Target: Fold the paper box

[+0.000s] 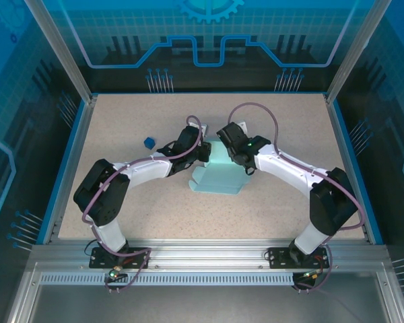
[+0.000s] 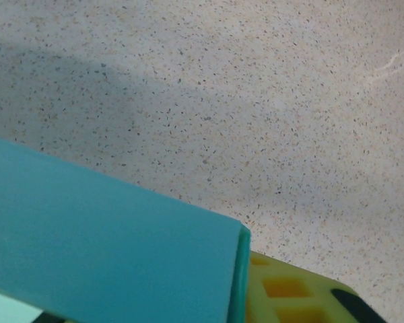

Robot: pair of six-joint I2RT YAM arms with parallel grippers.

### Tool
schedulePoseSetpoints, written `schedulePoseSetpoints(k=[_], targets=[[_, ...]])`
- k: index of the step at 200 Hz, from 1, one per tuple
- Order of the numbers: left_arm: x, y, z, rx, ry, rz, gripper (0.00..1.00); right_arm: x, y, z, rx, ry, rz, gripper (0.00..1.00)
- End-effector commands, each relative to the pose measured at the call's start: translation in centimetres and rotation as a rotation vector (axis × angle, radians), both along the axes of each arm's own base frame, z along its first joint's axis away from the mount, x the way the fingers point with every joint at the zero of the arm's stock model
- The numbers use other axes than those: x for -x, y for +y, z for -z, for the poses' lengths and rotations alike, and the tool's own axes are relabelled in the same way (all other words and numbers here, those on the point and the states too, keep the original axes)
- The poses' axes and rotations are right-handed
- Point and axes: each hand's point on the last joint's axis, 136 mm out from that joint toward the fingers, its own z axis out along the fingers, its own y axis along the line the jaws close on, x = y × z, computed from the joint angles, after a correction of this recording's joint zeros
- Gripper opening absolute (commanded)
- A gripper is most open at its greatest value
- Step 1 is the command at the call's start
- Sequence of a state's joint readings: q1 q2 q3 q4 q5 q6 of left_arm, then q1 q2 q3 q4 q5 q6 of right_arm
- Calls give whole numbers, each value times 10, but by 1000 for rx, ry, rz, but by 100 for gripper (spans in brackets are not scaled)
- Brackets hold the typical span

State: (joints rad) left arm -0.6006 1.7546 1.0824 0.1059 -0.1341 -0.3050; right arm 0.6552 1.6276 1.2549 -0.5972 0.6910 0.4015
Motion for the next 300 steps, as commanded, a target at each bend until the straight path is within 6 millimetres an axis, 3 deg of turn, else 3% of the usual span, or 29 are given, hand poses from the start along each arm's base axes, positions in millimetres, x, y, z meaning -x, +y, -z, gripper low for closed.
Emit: schedulePoseSetpoints(k=[1,58,123,139,173,226,264,300], targets=[[4,-8,-11,9,-16,46,4,-8,-1,-13,-5,-23,22,19],[3,-8,-12,6,-17,47,4,-7,-24,-1,186,15,104,13],[4,-8,-11,-2,-14,44,4,-13,-40,-3,331,30,149,13],[4,-8,-11,-4,-13,42,4,-14,-32,-6,289,23,118,16],[3,-6,-8,-19,-6,37,4,-9,-4,-14,106,18,20,32],[4,-1,7,-132,54,70,4,15,38,-35,-220,44,-164,54],[21,22,33,-302,212,121,4,28,30,-60,-400,2,-210,57],[39,47,46,-380,359,157,4,27,-10,-38,-413,31,-122,58]])
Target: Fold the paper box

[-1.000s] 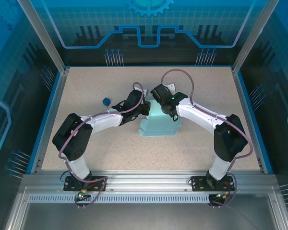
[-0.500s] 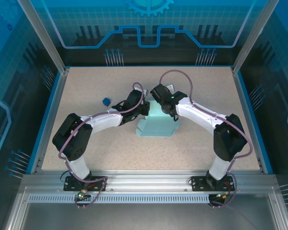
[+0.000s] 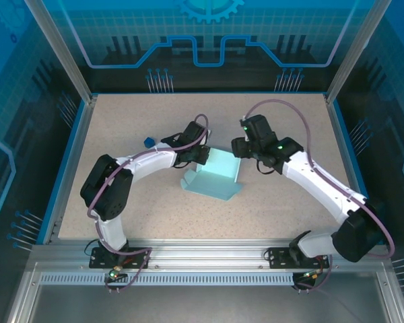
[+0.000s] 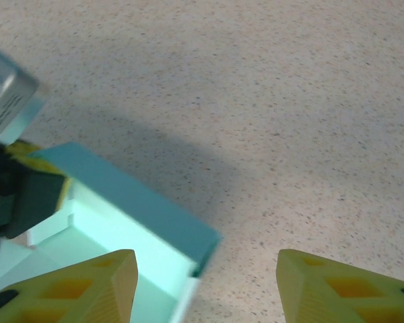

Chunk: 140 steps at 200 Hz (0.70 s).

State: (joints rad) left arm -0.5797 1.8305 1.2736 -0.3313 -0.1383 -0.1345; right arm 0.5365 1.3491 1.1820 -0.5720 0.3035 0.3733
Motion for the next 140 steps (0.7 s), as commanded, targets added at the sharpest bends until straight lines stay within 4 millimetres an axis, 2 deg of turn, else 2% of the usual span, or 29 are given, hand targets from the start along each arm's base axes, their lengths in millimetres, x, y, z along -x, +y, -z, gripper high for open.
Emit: schedulePoseSetpoints(k=[1,29,57,87,140], targets=[[22,23,14,-100,156,46,4,1,-11,20,-42,50,4,58],[28,34,16,-146,232,73,4,7,-29,42,-59,84,42,58],[32,38,21,-182,302,107,4,14,-38,59,-65,113,55,58],[36,35,26,-181,374,156,5,19,-46,67,-52,128,65,58],[31,28,34,-186,474,227,5,23,-49,75,-50,145,65,58]])
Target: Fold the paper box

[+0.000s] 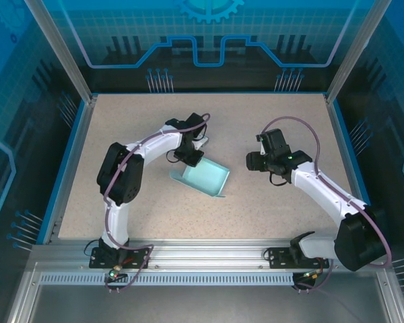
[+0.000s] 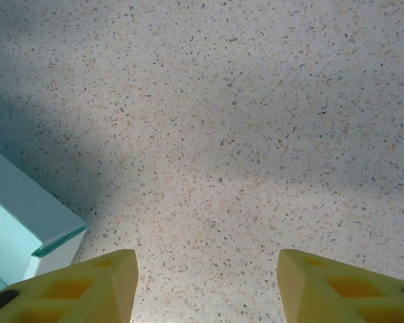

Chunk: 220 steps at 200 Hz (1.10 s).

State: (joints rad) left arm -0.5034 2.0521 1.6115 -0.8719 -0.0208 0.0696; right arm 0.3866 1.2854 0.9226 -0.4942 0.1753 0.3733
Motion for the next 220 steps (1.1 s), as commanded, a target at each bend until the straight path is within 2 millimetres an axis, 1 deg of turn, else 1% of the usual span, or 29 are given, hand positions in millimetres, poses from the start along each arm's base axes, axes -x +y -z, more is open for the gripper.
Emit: schedulePoseSetpoints(k=[1,27,60,84,98,126,150,165,179,204,220], targets=[[10,-2,3,6,105,57,5,1,-2,1,-13,-4,-2,58],[5,-5,11,-21,155,81,8,2,-1,8,-13,16,-4,58],[-4,-10,17,-30,178,93,17,2,0,14,-13,32,-8,58],[-11,-17,14,-9,172,102,26,4,-1,17,-8,39,-8,58],[-13,-20,12,3,163,107,34,4,-1,17,-7,36,-9,58],[-18,-23,5,18,145,111,47,2,2,19,-19,40,-19,58],[-25,-29,-10,65,105,113,54,2,12,24,-44,55,-57,58],[-32,-34,-26,109,62,106,58,0,18,28,-59,68,-80,58],[-40,-38,-43,155,19,93,65,-2,28,32,-88,78,-117,59],[-58,-38,-74,238,-70,47,71,-10,59,43,-148,122,-194,59],[-70,-31,-96,283,-140,-8,76,-15,84,52,-171,161,-253,59]])
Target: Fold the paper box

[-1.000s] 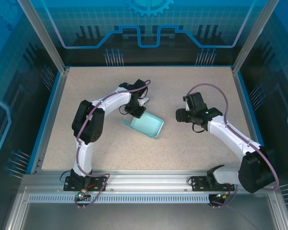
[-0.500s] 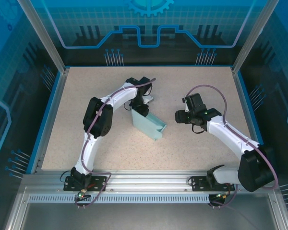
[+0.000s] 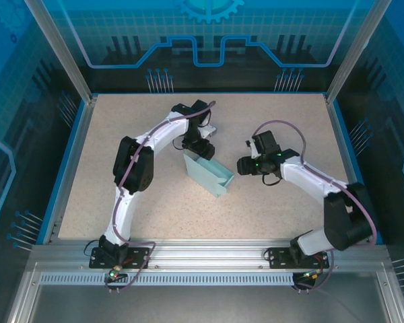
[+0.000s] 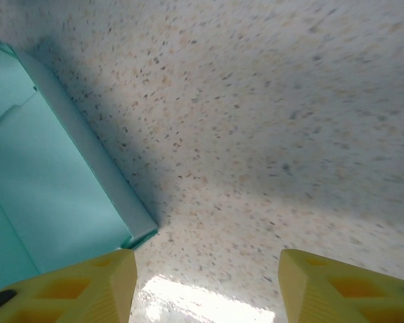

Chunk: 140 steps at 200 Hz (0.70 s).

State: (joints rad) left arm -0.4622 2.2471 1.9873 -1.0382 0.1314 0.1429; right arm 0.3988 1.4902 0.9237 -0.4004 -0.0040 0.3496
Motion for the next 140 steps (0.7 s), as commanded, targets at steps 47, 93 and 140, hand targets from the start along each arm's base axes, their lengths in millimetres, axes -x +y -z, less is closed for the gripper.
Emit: schedulePoseSetpoints(k=[47,93,140], targets=[[-39,67,-117,252,-367,-401,75,-17,75,21,-103,98,-184,58],[19,153,-95,276,-453,-757,73,6,90,30,-230,186,-224,56],[82,150,-22,317,-270,-830,67,38,122,23,-361,219,-284,55]])
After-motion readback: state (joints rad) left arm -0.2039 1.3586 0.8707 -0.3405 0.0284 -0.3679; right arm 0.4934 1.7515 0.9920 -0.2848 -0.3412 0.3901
